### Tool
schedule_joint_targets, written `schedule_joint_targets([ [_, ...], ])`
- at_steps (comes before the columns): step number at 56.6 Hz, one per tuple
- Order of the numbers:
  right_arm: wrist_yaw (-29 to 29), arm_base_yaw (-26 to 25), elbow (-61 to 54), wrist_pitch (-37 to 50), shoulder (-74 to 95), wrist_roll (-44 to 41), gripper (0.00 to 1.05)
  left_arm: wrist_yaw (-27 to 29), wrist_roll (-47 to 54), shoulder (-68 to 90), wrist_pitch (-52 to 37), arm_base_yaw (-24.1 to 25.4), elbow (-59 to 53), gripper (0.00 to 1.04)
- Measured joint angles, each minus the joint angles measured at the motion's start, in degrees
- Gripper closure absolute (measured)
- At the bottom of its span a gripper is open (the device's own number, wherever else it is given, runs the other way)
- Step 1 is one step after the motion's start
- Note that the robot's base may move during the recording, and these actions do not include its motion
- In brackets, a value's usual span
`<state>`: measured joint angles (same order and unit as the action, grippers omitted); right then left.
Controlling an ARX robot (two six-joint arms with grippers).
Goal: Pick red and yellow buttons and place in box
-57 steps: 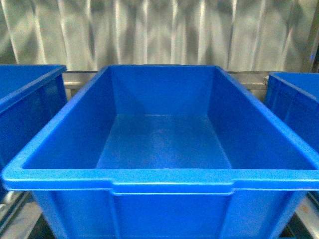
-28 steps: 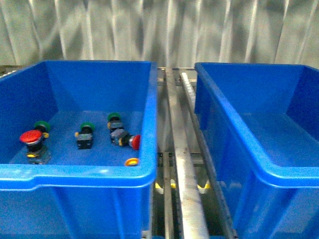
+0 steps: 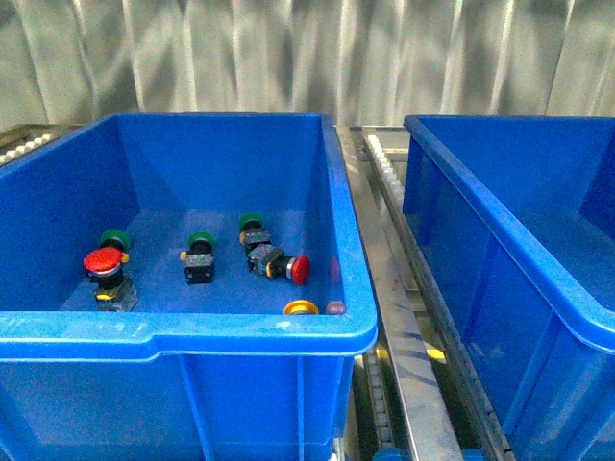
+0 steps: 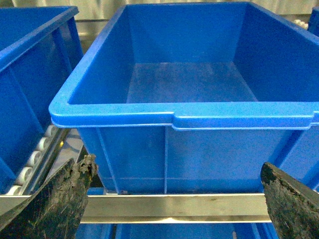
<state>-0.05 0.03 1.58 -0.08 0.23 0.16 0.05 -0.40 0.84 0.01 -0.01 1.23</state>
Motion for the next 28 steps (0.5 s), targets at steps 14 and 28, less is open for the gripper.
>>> schedule_joint_targets([
  [14,0.04,0.00,0.00,0.00,0.00,0.02,0.06,-0.42,-12.07,14.99,-2.97,0.98,9.49,0.08],
  [28,0.07,0.00,0.00,0.00,0.00,0.00,0.06,-0.81,-12.90,42.32,-7.37,3.67,35.74,0.08],
])
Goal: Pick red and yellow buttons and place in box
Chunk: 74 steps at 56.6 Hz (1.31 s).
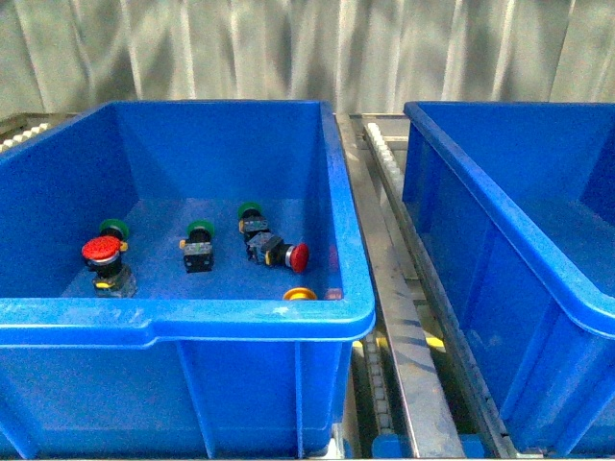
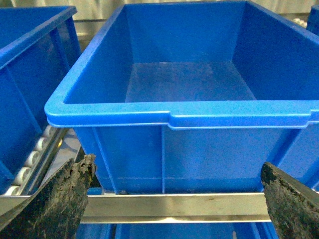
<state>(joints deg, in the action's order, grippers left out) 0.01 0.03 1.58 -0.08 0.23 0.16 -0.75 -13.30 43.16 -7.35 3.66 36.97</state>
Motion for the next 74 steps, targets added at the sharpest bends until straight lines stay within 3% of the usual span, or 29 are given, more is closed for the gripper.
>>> schedule_joint_targets([
  [17,0.00,0.00,0.00,0.00,0.00,0.00,0.06,12.33,1.49,33.86,6.01,-5.66,25.22,0.08],
  [30,0.00,0.00,0.00,0.00,0.00,0.00,0.06,17.35,1.25,49.09,9.84,-12.15,40.79,0.08],
  [47,0.00,0.00,0.00,0.00,0.00,0.02,0.06,24.17,0.04,59.28,15.21,-14.27,46.99,0.08],
  [74,0.00,0.00,0.00,0.00,0.00,0.02,0.06,23.39,-1.22,65.75,16.72,-15.19,48.96,0.08],
])
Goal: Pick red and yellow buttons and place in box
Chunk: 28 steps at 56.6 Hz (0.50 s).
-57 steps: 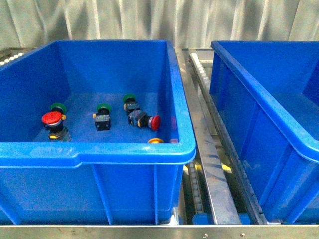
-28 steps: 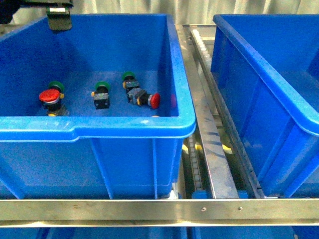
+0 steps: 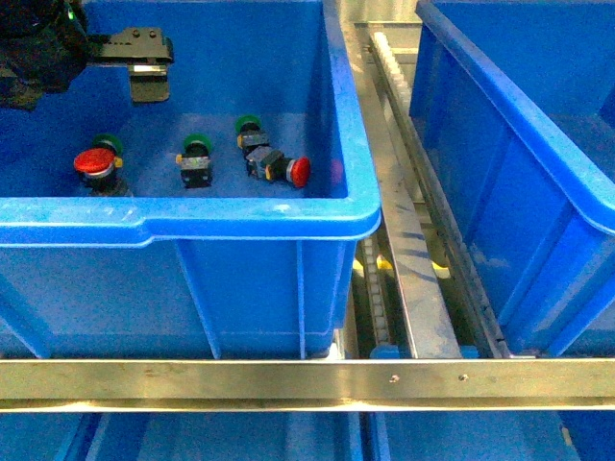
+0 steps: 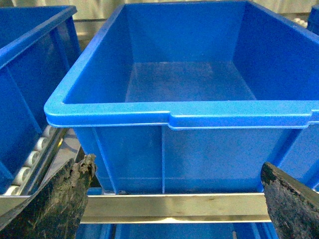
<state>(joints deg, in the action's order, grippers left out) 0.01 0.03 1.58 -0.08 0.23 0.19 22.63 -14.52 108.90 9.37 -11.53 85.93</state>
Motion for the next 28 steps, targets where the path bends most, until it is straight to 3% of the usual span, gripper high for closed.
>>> schedule_joint_targets([
  [28,0.00,0.00,0.00,0.00,0.00,-0.02,0.06,0.28,0.02,3.93,1.14,0.48,1.68,0.08],
])
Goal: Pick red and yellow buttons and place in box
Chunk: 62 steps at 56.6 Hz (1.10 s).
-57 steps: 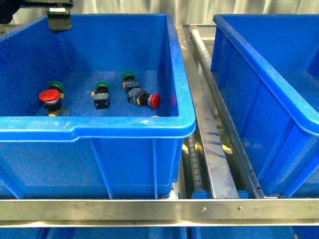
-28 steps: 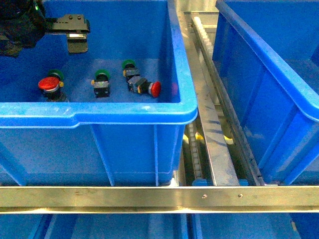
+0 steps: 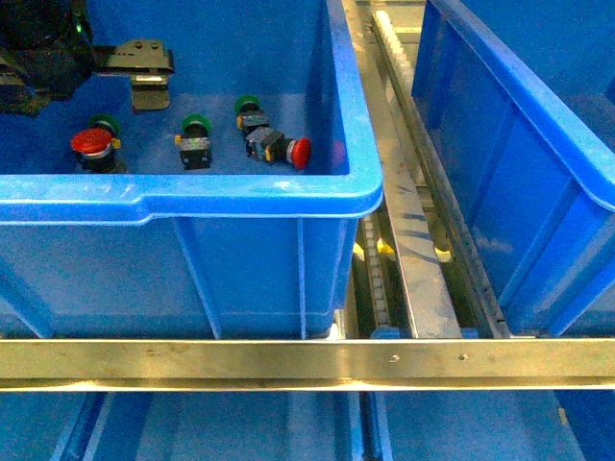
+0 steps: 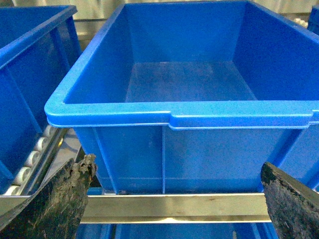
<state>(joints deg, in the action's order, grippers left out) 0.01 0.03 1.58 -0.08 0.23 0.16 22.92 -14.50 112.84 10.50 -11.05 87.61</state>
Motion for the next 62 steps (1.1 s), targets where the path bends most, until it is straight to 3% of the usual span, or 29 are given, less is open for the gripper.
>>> schedule_joint_targets([
  [62,0.00,0.00,0.00,0.00,0.00,0.00,0.06,1.14,0.04,5.49,1.90,-0.04,2.54,0.08],
])
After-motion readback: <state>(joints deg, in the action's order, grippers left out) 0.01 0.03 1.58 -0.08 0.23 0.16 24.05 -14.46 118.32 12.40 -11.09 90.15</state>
